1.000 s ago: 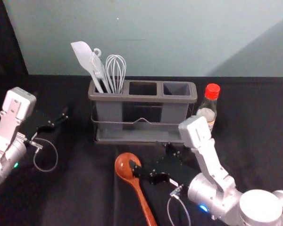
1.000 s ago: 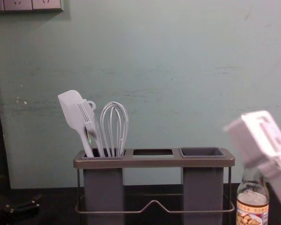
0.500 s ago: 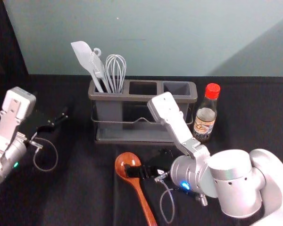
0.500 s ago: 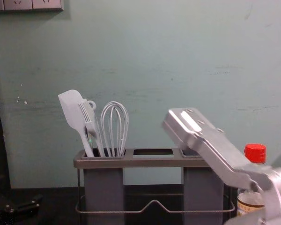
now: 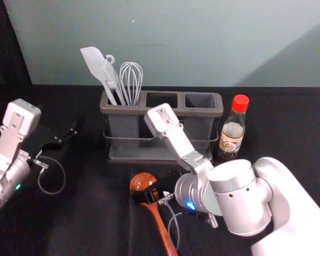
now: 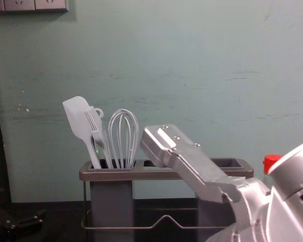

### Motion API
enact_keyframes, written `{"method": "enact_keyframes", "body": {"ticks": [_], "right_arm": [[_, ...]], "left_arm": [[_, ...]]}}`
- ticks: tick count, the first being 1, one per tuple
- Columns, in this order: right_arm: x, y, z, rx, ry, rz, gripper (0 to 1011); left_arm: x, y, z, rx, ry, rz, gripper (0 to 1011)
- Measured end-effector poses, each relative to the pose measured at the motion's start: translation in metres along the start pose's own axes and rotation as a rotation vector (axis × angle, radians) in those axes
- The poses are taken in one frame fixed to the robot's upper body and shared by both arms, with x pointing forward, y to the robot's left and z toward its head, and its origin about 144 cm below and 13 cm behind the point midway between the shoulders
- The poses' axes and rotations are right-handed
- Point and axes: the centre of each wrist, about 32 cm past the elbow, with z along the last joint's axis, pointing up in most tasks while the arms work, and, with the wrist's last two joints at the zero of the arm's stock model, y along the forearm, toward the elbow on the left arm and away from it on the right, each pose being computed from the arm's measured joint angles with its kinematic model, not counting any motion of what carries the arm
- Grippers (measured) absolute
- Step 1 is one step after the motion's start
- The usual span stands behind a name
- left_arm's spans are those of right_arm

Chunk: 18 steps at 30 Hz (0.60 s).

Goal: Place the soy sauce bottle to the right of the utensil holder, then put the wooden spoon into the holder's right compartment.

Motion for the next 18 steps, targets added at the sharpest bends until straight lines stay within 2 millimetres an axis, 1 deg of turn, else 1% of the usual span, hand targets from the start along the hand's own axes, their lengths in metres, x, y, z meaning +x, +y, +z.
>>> {"method": "enact_keyframes", "body": {"ticks": [12,18], "right_arm": [[-0.006,0.010,0.003,-0.016,-0.004,0.019,1003],[-0.012,0.014,0.006,-0.039,-0.032,0.003,1003]], "left_arm": [[0.000,0.000,0.000,0.000,0.000,0.000,1000],[0.000,0.000,0.000,0.000,0.000,0.000,1000]]}}
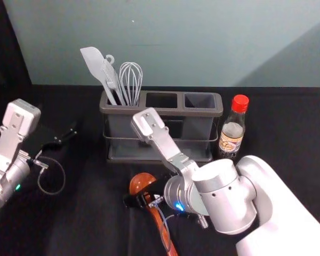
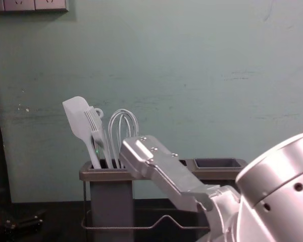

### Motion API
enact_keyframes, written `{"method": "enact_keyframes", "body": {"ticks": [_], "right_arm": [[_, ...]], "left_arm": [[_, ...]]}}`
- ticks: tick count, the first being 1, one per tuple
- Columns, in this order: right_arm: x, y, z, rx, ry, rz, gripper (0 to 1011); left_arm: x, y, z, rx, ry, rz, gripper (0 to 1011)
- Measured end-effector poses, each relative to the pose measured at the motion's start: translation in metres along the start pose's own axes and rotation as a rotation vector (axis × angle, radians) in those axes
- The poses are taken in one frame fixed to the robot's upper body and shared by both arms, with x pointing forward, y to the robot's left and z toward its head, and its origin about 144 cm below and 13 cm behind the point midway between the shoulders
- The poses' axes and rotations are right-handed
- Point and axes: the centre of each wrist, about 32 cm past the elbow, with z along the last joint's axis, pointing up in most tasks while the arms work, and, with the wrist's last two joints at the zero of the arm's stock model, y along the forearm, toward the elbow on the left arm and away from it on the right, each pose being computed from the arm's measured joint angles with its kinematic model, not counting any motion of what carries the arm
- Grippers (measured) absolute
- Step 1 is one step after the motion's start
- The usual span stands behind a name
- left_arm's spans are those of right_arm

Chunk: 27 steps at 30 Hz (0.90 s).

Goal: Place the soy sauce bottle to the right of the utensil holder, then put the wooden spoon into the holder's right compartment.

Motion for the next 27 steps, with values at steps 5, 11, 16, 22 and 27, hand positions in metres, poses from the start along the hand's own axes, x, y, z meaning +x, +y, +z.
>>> {"method": "enact_keyframes", "body": {"ticks": [5,11,16,22,27], "right_arm": [[-0.0035,0.0013,0.0025,-0.010,-0.012,-0.017,1003],[-0.0037,0.0022,0.0032,-0.011,-0.007,-0.022,1003],[-0.0026,0.0029,0.0025,-0.008,0.008,-0.022,1003],[-0.0003,0.0040,0.0012,-0.003,0.025,-0.015,1003],[0.0013,0.0050,0.0004,-0.002,0.031,-0.007,1003]], "left_arm": [[0.0000,0.0000,0.0000,0.000,0.000,0.000,1000],[0.0000,0.0000,0.0000,0.000,0.000,0.000,1000],[0.0000,0.0000,0.0000,0.000,0.000,0.000,1000],[0.0000,0.0000,0.0000,0.000,0.000,0.000,1000],[0.0000,0.0000,0.0000,0.000,0.000,0.000,1000]]}}
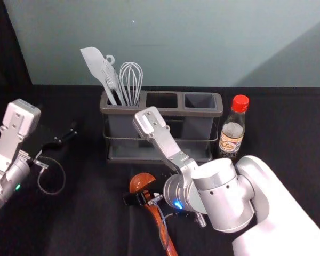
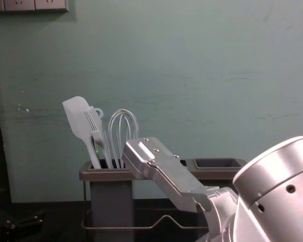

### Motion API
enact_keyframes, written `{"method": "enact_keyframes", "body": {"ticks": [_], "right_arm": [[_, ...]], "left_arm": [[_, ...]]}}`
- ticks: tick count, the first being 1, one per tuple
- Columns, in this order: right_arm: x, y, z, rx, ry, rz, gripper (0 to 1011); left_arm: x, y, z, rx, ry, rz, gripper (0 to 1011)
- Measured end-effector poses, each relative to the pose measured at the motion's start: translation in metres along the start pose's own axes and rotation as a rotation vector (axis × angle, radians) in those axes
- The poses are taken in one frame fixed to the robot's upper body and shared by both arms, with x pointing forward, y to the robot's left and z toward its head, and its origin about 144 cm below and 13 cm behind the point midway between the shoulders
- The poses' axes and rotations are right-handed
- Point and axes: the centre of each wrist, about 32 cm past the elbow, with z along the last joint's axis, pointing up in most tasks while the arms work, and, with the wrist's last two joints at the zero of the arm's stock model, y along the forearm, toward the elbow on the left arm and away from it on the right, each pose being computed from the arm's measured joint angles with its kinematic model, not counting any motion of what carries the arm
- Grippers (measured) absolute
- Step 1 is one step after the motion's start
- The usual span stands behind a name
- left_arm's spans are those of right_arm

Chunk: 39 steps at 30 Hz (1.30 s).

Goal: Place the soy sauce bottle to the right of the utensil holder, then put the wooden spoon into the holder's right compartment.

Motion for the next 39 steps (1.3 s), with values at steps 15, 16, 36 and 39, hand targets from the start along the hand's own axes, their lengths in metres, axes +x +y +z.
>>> {"method": "enact_keyframes", "body": {"ticks": [15,16,36,39], "right_arm": [[0.003,-0.001,-0.002,0.011,0.009,0.008,836],[0.003,-0.002,-0.002,0.015,0.012,0.010,836],[0.026,-0.062,-0.039,0.200,0.050,0.015,836],[0.029,-0.071,-0.045,0.241,0.050,0.000,836]], "left_arm": [[0.000,0.000,0.000,0.000,0.000,0.000,1000],[0.000,0.000,0.000,0.000,0.000,0.000,1000],[0.000,0.000,0.000,0.000,0.000,0.000,1000],[0.000,0.000,0.000,0.000,0.000,0.000,1000]]}}
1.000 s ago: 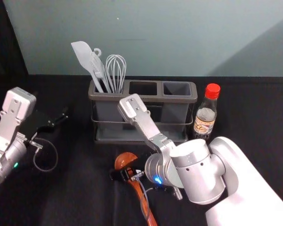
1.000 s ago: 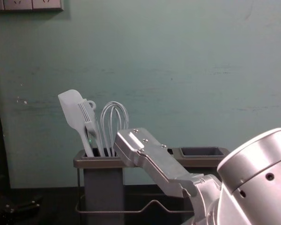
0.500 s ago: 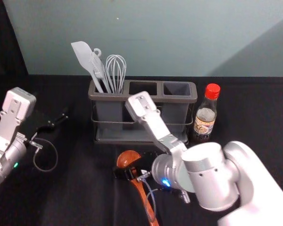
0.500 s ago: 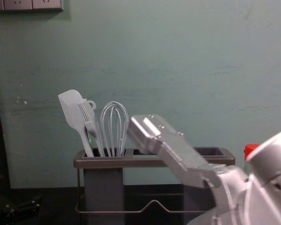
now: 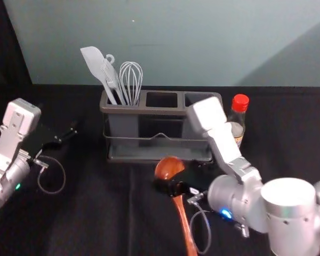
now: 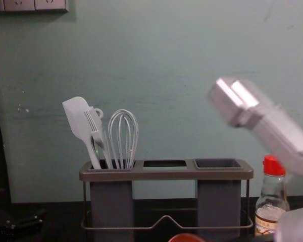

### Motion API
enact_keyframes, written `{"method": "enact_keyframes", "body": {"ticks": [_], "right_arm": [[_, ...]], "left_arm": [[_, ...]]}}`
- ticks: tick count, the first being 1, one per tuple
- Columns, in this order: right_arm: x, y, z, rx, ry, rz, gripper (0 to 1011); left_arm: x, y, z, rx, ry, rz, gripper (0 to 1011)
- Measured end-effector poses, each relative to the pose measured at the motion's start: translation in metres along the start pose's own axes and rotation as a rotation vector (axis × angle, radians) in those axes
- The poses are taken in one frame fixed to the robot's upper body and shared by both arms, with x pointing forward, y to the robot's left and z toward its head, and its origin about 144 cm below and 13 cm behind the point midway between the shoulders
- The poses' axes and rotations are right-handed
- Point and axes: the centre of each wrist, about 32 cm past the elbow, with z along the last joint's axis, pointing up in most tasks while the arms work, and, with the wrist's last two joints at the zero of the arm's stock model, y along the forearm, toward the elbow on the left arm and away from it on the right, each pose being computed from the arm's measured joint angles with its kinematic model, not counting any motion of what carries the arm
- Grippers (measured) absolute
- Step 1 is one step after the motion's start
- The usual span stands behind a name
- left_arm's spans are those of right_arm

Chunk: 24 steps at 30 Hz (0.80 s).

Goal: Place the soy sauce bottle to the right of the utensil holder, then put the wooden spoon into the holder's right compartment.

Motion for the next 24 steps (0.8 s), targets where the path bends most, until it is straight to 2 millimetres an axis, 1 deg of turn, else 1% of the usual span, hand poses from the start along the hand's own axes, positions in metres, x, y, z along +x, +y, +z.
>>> {"method": "enact_keyframes", "body": {"ticks": [4,7,16,24], "right_arm": [[0.002,-0.015,-0.006,0.086,-0.021,-0.026,836],[0.003,-0.023,-0.011,0.150,-0.048,-0.045,836],[0.004,-0.035,-0.026,0.322,-0.132,-0.082,836],[0.006,-0.045,-0.028,0.402,-0.181,-0.108,836]], "left_arm": [[0.000,0.000,0.000,0.000,0.000,0.000,1000],[0.000,0.000,0.000,0.000,0.000,0.000,1000],[0.000,0.000,0.000,0.000,0.000,0.000,1000],[0.000,0.000,0.000,0.000,0.000,0.000,1000]]}}
